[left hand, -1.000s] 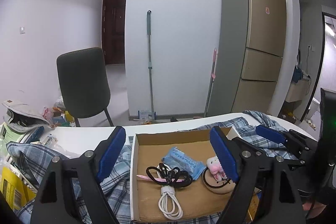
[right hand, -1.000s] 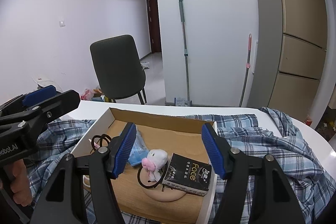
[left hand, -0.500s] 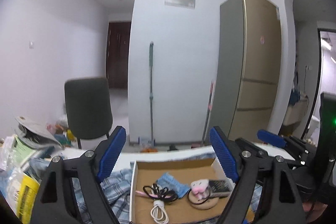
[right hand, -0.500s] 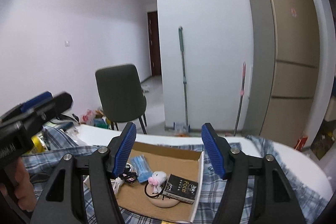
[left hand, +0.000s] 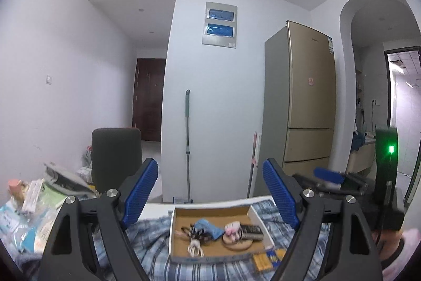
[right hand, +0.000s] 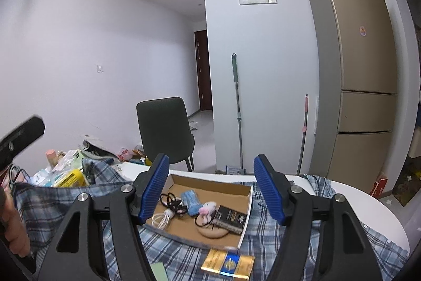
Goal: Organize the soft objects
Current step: 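Move both grippers back toward the green sponge pad on the shirt, then grasp the green sponge pad with the right gripper and lift it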
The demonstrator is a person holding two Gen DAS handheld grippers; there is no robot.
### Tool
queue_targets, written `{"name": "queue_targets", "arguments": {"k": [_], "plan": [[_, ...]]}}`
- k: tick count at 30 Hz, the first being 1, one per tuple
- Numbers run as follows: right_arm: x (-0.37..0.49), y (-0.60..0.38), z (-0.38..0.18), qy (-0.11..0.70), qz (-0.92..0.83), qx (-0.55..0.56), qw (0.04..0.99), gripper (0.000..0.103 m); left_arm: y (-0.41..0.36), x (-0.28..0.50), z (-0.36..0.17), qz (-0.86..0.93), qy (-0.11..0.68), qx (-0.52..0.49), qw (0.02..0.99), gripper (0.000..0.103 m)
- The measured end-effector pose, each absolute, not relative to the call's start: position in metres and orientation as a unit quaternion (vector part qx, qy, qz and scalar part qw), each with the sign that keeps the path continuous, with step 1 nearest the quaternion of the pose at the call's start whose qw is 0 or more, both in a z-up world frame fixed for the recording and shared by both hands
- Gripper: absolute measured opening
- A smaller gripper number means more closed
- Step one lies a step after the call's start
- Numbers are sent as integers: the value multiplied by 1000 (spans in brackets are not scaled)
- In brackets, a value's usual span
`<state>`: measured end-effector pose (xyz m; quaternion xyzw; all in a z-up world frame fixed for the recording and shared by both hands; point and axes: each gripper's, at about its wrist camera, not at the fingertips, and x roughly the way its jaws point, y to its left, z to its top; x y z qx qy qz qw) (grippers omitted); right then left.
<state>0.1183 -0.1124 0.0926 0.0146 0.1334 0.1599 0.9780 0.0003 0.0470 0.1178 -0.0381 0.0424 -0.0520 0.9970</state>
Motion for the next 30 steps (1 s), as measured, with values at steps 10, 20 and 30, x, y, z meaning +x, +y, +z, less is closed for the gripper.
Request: {"name": "queue_targets", "arguments": {"k": [10, 20, 30], "plan": [[101, -95, 44, 186, 175, -20, 967, 66, 59, -21, 59, -70, 85, -39, 993, 84], [113, -57, -25, 325, 236, -46, 915, 66, 75, -5, 15, -51, 128, -73, 988, 84], [104, -8, -76, 420, 318, -157, 836, 66, 84, 4, -6, -53, 156, -89, 982, 84]]}}
